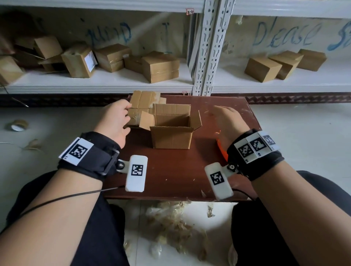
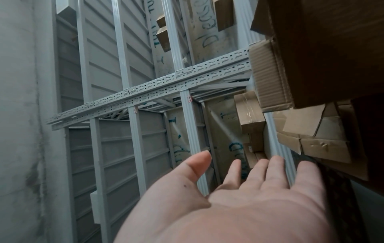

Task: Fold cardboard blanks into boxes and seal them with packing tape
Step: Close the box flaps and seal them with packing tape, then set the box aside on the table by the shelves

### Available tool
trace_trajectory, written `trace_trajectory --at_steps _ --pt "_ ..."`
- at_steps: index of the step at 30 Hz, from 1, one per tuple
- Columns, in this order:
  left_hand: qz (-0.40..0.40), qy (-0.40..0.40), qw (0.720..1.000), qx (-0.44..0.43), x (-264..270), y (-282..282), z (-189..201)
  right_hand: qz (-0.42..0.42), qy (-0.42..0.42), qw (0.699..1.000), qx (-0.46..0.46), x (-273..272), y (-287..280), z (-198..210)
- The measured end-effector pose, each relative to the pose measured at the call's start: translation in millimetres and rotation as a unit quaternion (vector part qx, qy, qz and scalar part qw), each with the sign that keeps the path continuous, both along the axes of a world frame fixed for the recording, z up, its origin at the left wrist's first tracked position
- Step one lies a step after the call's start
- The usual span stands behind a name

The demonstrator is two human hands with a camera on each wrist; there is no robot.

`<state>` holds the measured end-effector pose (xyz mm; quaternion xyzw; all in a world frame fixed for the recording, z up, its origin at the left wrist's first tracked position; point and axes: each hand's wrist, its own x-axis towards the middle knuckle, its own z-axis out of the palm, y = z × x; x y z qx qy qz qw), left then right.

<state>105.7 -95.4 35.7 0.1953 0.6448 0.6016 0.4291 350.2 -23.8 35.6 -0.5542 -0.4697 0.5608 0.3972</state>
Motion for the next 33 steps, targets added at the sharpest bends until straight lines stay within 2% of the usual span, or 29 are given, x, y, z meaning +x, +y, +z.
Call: trace_trajectory --at_steps 3,6,10,14,16,20,22,26,30,33 --pt "-0.012 -0.016 1.0 -0.023 6 10 -11 -0.02 0.011 1.0 -0.017 -8 7 -12" --pt "0.01 -0.031 0.997 -0.073 16 22 -28 -0.038 -0.02 0.997 -0.069 -17 12 -24" --pt "0.076 -0.129 0.98 -0.135 45 26 -47 -0.054 -0.009 0.988 -0.143 -25 13 -42" --pt "0.106 -0.157 0.978 -0.089 50 34 -65 -0.061 0.047 0.98 -0.182 -43 13 -62" --pt "0.124 -0.135 0.981 -0.067 49 37 -66 -0.057 0.061 0.982 -0.17 -51 22 -77" --pt "0.105 -0.132 0.985 -0.027 45 48 -81 -0.038 0.046 0.987 -0.146 -54 35 -99" --pt "0.093 -0.134 0.986 -0.029 40 51 -91 -0.026 0.049 0.989 -0.139 -53 28 -94" --pt "0.067 -0.106 0.991 -0.037 55 36 -71 -0.013 0.045 0.988 -0.147 -57 14 -76" --pt "0.019 -0.053 0.998 0.015 57 35 -55 -0.04 0.058 0.991 -0.109 -56 18 -67" --pt "0.013 -0.017 0.998 0.064 52 34 -48 -0.048 0.095 0.991 -0.081 -53 21 -55"
